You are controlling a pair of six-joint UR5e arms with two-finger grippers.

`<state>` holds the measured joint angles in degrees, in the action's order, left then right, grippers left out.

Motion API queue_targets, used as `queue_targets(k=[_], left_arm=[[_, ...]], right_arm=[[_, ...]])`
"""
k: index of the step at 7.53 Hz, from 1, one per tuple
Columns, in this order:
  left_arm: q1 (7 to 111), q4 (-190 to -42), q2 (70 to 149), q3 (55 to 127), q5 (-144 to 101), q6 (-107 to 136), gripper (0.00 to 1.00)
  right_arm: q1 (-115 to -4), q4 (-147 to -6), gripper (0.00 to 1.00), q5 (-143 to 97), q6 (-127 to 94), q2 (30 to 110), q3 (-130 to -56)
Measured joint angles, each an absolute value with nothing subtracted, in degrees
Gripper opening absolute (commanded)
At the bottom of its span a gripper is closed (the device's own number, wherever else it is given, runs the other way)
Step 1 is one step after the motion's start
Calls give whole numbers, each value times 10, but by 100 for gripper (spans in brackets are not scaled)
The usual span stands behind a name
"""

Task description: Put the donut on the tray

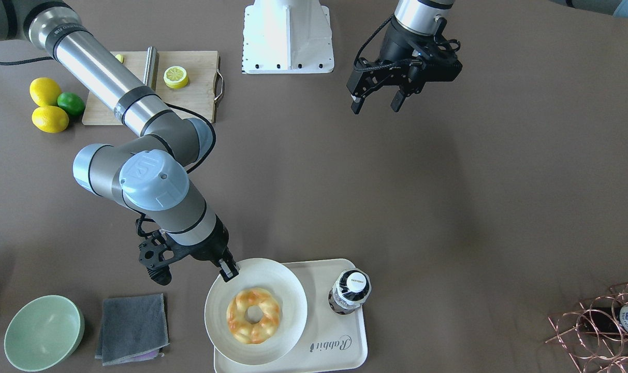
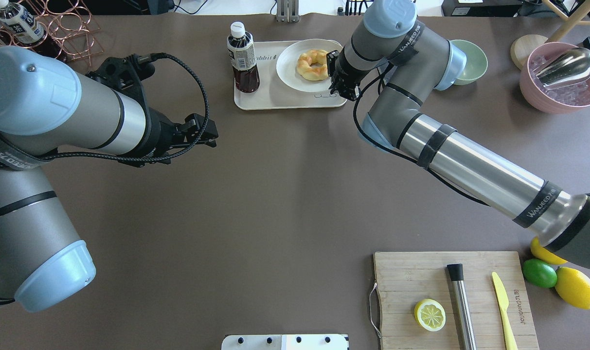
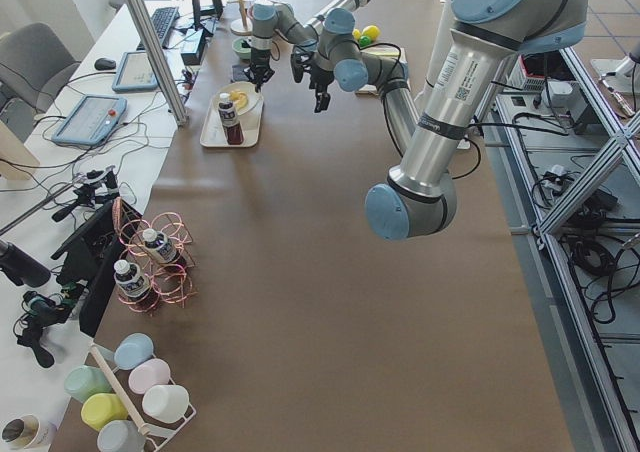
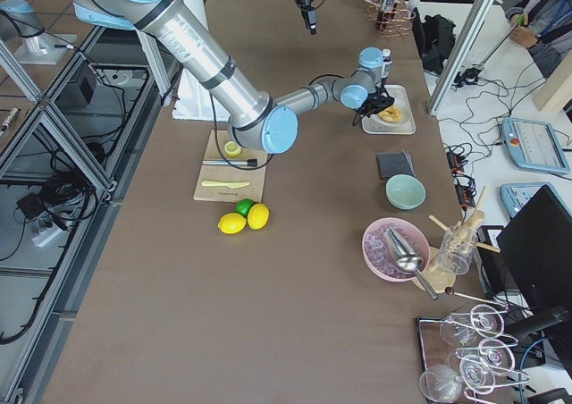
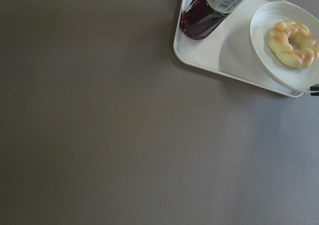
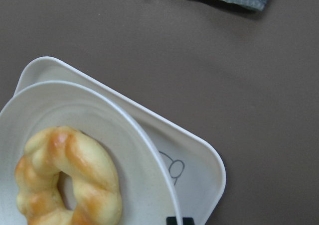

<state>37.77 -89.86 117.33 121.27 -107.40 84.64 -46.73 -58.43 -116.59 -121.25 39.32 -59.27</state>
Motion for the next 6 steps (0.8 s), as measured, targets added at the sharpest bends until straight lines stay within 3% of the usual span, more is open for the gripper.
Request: queue_targets(k=[2, 3, 4, 6], left_arm=[[378, -898, 1173, 1212, -1074, 846, 96], [378, -897, 1173, 1211, -1073, 846, 96], [378, -897, 1173, 1210, -1073, 847, 96], [378, -897, 1174, 1211, -1073, 847, 96]], right_arm=[[-457, -572, 0, -1136, -1277, 364, -552], [-447, -557, 23, -1105, -1318, 361, -547], [-439, -547, 99, -1085, -1342, 360, -544], [-432, -536, 100, -1075, -1351, 358, -545]])
